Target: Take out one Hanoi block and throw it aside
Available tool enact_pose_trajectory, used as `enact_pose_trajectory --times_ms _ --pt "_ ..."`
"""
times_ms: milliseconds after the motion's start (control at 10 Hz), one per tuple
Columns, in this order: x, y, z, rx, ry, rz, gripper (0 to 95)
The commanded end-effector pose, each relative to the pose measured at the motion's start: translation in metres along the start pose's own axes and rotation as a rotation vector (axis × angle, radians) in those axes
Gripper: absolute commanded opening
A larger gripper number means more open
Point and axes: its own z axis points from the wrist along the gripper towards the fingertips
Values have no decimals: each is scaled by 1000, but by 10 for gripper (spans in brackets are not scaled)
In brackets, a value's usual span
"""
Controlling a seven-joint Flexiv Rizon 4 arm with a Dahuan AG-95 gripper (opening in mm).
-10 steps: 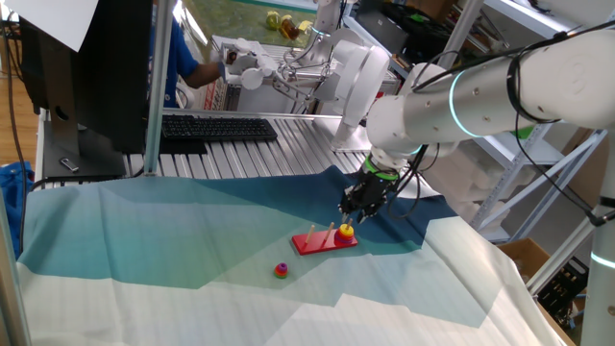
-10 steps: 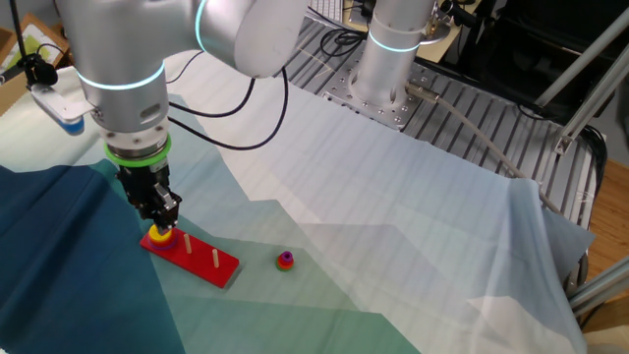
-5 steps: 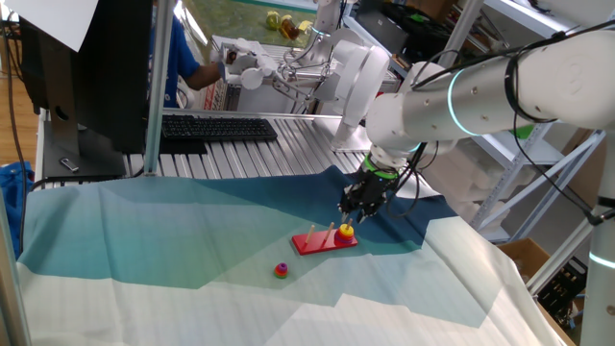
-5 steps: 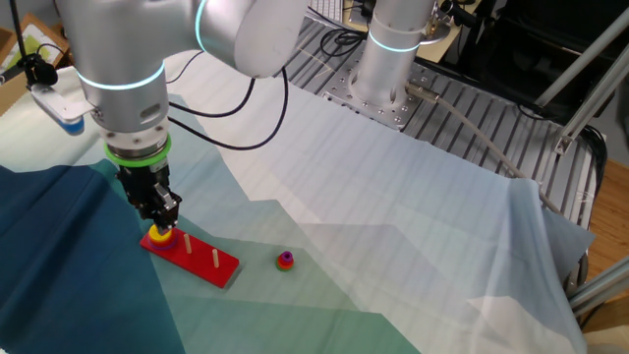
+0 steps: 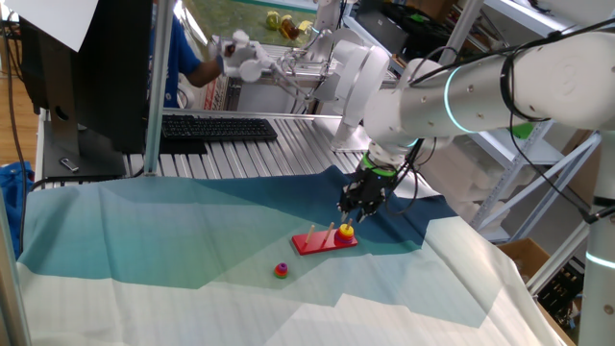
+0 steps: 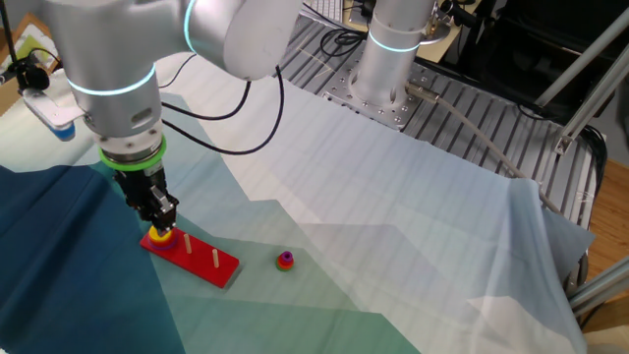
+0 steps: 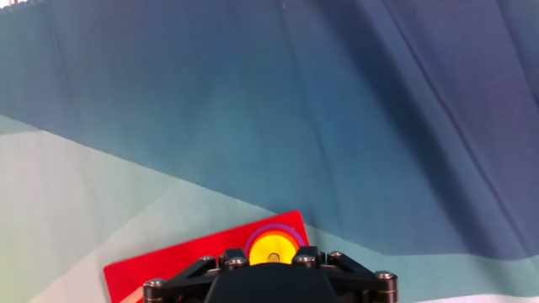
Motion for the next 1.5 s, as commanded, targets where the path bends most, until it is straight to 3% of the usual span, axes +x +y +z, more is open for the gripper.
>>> enact_pose_trajectory --times_ms 100,400,1000,1500 --pt "2 -1 -1 24 84 10 380" --pt "2 -1 -1 32 113 5 380" --pt "1 -1 -1 23 106 8 380" --pt "-2 1 8 19 97 -1 380"
